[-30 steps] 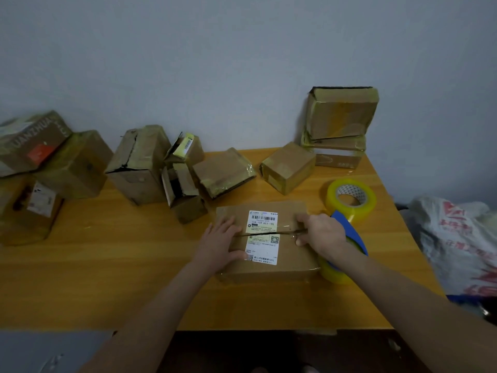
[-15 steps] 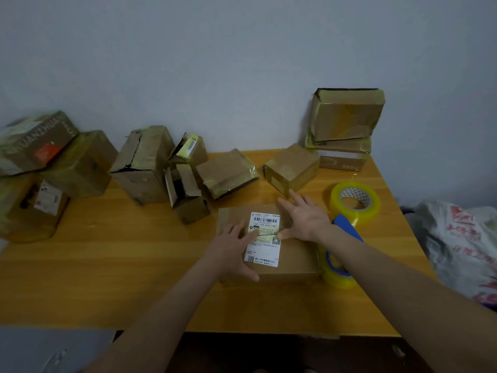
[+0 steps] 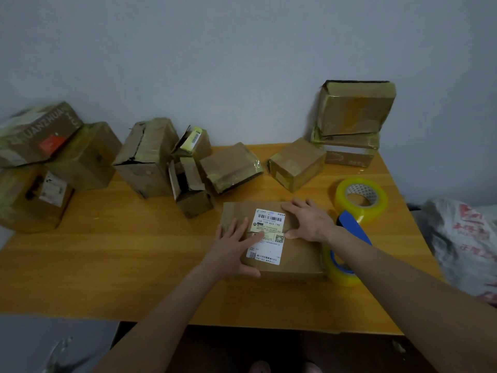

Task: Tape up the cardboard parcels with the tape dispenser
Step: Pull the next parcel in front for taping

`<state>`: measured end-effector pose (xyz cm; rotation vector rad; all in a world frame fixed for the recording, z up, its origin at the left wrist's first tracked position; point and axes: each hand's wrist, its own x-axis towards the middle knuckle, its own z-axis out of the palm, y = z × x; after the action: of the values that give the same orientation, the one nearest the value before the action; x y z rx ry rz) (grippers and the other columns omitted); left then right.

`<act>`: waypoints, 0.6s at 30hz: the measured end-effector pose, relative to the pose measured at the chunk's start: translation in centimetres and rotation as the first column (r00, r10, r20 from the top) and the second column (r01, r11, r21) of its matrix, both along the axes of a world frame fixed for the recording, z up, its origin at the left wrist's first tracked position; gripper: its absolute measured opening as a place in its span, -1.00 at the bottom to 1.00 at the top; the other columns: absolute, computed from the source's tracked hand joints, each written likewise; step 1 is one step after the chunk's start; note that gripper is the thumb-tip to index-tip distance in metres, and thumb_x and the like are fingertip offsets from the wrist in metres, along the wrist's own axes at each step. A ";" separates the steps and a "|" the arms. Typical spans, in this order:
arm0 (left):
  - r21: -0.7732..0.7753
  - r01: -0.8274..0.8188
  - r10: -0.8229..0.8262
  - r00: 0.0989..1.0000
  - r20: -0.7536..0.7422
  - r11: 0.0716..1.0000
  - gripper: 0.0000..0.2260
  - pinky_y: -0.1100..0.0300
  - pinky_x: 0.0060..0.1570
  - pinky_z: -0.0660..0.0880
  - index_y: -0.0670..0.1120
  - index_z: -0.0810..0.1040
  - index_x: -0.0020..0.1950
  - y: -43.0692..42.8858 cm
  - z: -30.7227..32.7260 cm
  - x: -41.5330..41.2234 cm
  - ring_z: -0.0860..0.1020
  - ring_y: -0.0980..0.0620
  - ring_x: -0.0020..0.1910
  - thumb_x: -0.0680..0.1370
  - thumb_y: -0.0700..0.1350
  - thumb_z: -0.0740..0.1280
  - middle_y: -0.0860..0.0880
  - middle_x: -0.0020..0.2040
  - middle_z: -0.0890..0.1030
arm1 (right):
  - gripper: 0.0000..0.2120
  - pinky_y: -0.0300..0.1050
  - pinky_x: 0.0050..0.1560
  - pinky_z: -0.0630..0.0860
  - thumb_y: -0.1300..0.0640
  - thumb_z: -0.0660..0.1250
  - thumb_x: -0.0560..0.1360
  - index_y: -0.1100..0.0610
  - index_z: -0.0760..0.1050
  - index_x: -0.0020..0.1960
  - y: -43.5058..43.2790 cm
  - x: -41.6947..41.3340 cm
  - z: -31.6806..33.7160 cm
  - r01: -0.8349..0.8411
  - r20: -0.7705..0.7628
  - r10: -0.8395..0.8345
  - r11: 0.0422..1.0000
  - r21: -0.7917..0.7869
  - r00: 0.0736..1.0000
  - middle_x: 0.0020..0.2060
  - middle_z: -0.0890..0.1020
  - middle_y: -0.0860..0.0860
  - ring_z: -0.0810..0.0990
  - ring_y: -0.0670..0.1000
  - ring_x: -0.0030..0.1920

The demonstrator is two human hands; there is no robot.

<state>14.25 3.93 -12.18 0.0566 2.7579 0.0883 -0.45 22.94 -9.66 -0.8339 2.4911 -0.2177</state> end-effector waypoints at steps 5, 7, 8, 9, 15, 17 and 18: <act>-0.011 0.036 -0.036 0.999 -0.017 0.999 -0.10 -0.13 0.45 -0.28 0.22 -0.21 0.52 -0.6 0.0 0.0 -0.27 -0.09 0.52 0.38 0.43 0.25 0.04 0.48 -0.36 | -0.40 0.06 0.34 0.38 -0.08 0.37 0.51 -0.05 0.27 0.49 3.8 -0.4 2.0 0.192 -0.054 -0.197 0.978 -0.086 0.979 0.49 0.23 0.04 0.30 0.13 0.44; 0.000 0.027 -0.027 0.999 -0.029 1.000 -0.10 -0.12 0.46 -0.27 0.21 -0.19 0.53 -0.7 -0.3 0.1 -0.27 -0.08 0.53 0.38 0.43 0.26 0.05 0.45 -0.37 | -0.38 0.04 0.15 0.50 -0.14 0.38 0.49 0.03 0.28 0.45 6.9 -1.1 2.7 0.417 -0.106 -0.423 0.906 -0.079 0.900 0.44 0.28 0.10 0.43 0.14 0.32; 0.007 0.021 -0.021 0.999 -0.032 1.000 -0.09 -0.12 0.46 -0.26 0.19 -0.18 0.53 -0.7 -0.4 0.1 -0.27 -0.06 0.53 0.38 0.42 0.27 0.07 0.45 -0.37 | -0.38 0.01 0.02 0.52 -0.17 0.41 0.46 0.08 0.32 0.39 8.6 -1.3 2.7 0.489 -0.102 -0.487 0.872 -0.011 0.867 0.37 0.35 0.15 0.49 0.15 0.23; 0.017 0.013 -0.012 0.999 -0.035 1.000 -0.07 -0.10 0.47 -0.26 0.16 -0.16 0.55 -0.7 -0.4 0.1 -0.26 -0.04 0.53 0.37 0.42 0.28 0.08 0.45 -0.36 | -0.44 -0.05 -0.15 0.48 -0.19 0.44 0.43 0.13 0.40 0.24 10.2 -1.1 2.5 0.522 -0.075 -0.518 0.850 0.066 0.852 0.19 0.46 0.18 0.54 0.12 0.06; 0.053 0.017 -0.015 0.999 -0.042 0.998 -0.03 -0.02 0.46 -0.26 0.08 -0.12 0.56 -1.3 0.0 -0.1 -0.24 0.01 0.54 0.36 0.35 0.37 0.09 0.45 -0.35 | -0.62 -0.16 -0.47 0.34 -0.04 0.42 0.49 0.12 0.32 -0.30 13.6 2.4 -2.5 0.634 0.201 -0.641 0.766 0.107 0.741 -0.44 0.41 0.07 0.42 0.01 -0.45; 0.037 -0.001 0.002 1.000 -0.031 0.999 -0.05 -0.02 0.46 -0.28 0.15 -0.14 0.55 -1.5 0.0 0.1 -0.29 -0.03 0.52 0.36 0.36 0.36 0.00 0.49 -0.39 | -0.63 -0.13 -0.46 0.37 0.03 0.40 0.52 0.13 0.33 -0.33 13.6 2.6 -3.1 0.692 0.193 -0.685 0.721 0.039 0.702 -0.48 0.41 0.09 0.43 0.04 -0.48; 0.019 -0.019 0.019 1.000 -0.019 1.000 -0.05 -0.04 0.45 -0.28 0.19 -0.16 0.54 -1.6 0.0 0.2 -0.33 -0.06 0.51 0.35 0.37 0.35 -0.05 0.49 -0.41 | -0.64 -0.10 -0.45 0.38 0.07 0.39 0.53 0.14 0.32 -0.34 13.6 2.5 -3.2 0.719 0.212 -0.705 0.695 0.015 0.677 -0.49 0.41 0.09 0.42 0.06 -0.49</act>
<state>14.49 2.34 -12.22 0.0361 2.7774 0.1196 2.09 36.54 -12.83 0.2019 2.4893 -0.6262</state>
